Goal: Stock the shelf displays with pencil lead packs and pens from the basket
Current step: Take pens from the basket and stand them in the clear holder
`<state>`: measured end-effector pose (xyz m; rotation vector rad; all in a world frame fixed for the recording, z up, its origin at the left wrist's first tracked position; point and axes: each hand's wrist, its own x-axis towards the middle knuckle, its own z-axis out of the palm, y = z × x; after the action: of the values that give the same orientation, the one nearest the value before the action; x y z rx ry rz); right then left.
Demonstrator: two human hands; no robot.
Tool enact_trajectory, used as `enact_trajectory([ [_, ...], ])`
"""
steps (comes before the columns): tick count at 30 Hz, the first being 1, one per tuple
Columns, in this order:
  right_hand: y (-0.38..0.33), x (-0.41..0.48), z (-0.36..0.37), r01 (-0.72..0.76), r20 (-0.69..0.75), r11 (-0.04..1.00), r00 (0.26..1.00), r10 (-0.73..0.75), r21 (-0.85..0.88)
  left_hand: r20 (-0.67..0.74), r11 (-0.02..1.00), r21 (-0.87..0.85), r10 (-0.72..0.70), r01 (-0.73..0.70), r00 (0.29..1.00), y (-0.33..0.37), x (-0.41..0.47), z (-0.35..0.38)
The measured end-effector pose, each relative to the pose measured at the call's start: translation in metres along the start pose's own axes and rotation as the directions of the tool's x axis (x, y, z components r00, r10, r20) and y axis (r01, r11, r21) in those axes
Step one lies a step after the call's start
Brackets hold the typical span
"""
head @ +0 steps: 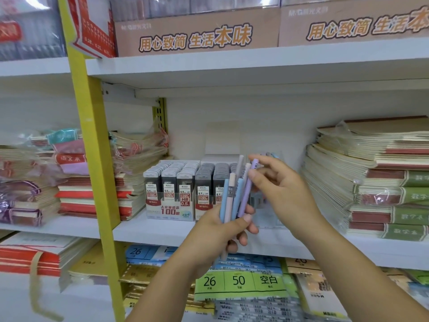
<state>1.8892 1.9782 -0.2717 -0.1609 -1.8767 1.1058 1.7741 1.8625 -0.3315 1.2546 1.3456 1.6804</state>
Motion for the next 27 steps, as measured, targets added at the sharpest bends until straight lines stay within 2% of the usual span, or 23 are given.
enact_trajectory([
  [3,-0.005,-0.002,-0.01,-0.039,-0.029,0.997,0.999,0.041,0.071,0.02,0.999,-0.024,-0.029,0.03,0.999,0.001,-0.004,0.002],
  [5,-0.005,-0.002,-0.022,-0.068,-0.077,0.991,0.994,0.077,0.112,-0.003,0.997,-0.055,-0.045,0.045,0.999,0.003,-0.005,0.002],
  [7,-0.006,0.0,-0.036,-0.127,-0.056,0.982,0.989,0.136,0.137,-0.057,0.997,-0.074,-0.04,0.035,0.998,0.002,-0.004,0.001],
  [9,-0.005,0.002,-0.048,-0.207,0.042,0.973,0.978,0.204,0.105,-0.133,0.996,-0.088,-0.016,0.004,0.991,0.001,-0.002,0.0],
  [11,-0.003,0.001,-0.058,-0.25,0.173,0.968,0.953,0.25,-0.02,-0.206,0.993,-0.112,0.016,-0.04,0.978,0.0,0.001,-0.001],
  [14,-0.004,-0.006,-0.065,-0.284,0.348,0.949,0.883,0.314,-0.136,-0.257,0.99,-0.112,0.052,-0.084,0.965,0.004,0.004,-0.003],
  [16,-0.007,-0.01,-0.061,-0.246,0.4,0.945,0.86,0.316,-0.218,-0.231,0.994,-0.058,0.077,-0.093,0.97,0.006,0.004,-0.004],
  [19,-0.009,-0.015,-0.045,-0.114,0.388,0.938,0.889,0.244,-0.328,-0.187,0.997,0.012,0.082,-0.082,0.979,0.007,0.004,-0.002],
  [22,-0.009,-0.017,-0.034,-0.038,0.411,0.933,0.891,0.194,-0.359,-0.182,0.995,0.025,0.103,-0.1,0.978,0.008,0.006,0.005],
  [24,-0.013,-0.013,-0.039,-0.021,0.334,0.942,0.932,0.14,-0.336,-0.195,0.992,0.013,0.122,-0.122,0.973,0.01,0.007,0.009],
  [26,-0.019,-0.006,-0.049,0.02,0.087,0.988,0.996,-0.006,-0.152,-0.202,0.991,-0.006,0.131,-0.135,0.971,0.011,0.009,0.011],
  [27,-0.023,-0.001,-0.055,0.082,-0.042,0.995,0.995,-0.085,-0.059,-0.21,0.991,-0.021,0.125,-0.132,0.97,0.011,0.01,0.012],
])
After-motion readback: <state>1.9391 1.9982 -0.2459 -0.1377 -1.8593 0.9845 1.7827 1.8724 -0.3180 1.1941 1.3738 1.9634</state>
